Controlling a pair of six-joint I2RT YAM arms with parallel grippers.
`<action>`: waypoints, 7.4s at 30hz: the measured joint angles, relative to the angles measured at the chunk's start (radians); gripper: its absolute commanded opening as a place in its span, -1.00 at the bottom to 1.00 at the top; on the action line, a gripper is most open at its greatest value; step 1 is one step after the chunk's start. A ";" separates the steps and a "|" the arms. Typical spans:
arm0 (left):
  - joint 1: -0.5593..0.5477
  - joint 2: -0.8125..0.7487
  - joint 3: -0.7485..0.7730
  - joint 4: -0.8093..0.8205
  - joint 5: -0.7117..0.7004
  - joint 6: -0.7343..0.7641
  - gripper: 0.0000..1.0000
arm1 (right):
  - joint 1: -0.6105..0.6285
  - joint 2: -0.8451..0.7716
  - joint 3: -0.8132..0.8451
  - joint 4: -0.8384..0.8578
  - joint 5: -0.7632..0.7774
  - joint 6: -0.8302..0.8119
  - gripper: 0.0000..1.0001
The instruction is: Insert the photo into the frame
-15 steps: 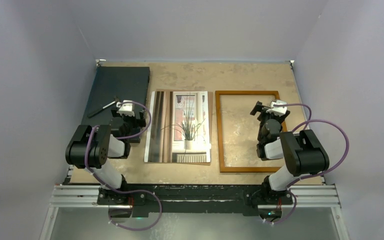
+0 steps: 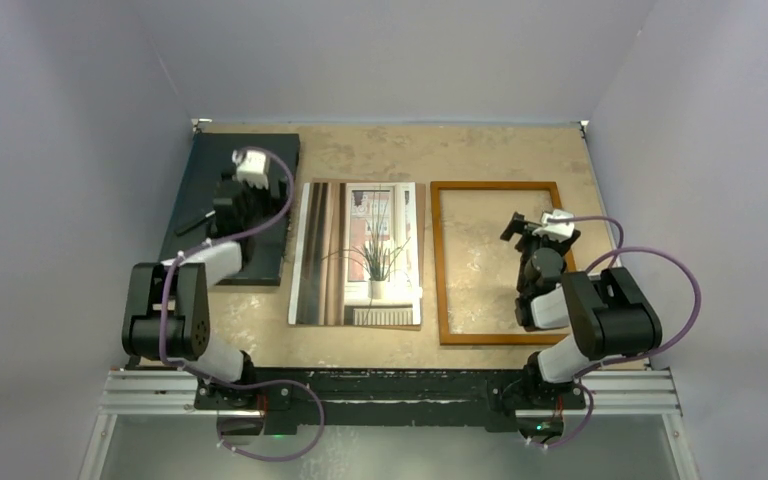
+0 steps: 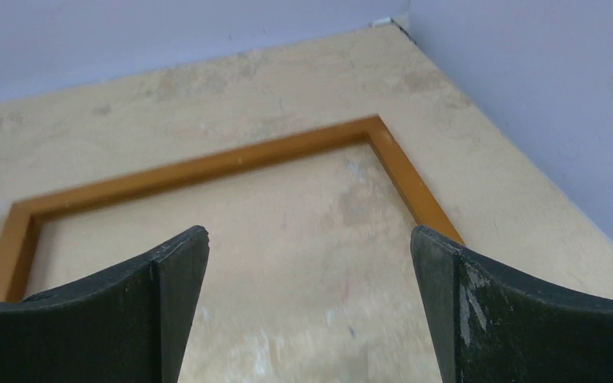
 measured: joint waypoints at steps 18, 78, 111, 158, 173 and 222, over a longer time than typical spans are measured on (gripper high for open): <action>0.009 -0.006 0.835 -1.092 -0.012 0.031 1.00 | -0.113 -0.533 0.306 -0.801 -0.040 0.533 0.98; 0.010 0.063 0.754 -1.308 0.124 -0.091 1.00 | 0.506 0.023 1.094 -1.818 -0.108 0.519 -1.00; -0.396 0.175 0.586 -0.615 0.505 -0.644 1.00 | 0.367 -0.202 1.182 -1.283 -0.885 1.221 -1.00; -0.271 0.196 0.509 -0.754 0.294 -0.491 -0.42 | 0.301 -0.217 1.161 -1.608 -0.740 0.936 -0.70; -0.277 0.190 0.547 -0.840 0.225 -0.293 0.37 | -0.008 -0.206 1.020 -1.830 -0.778 0.754 -0.96; -0.355 0.233 0.704 -1.085 0.020 0.089 0.43 | 0.298 0.022 1.004 -1.852 -0.110 0.534 0.98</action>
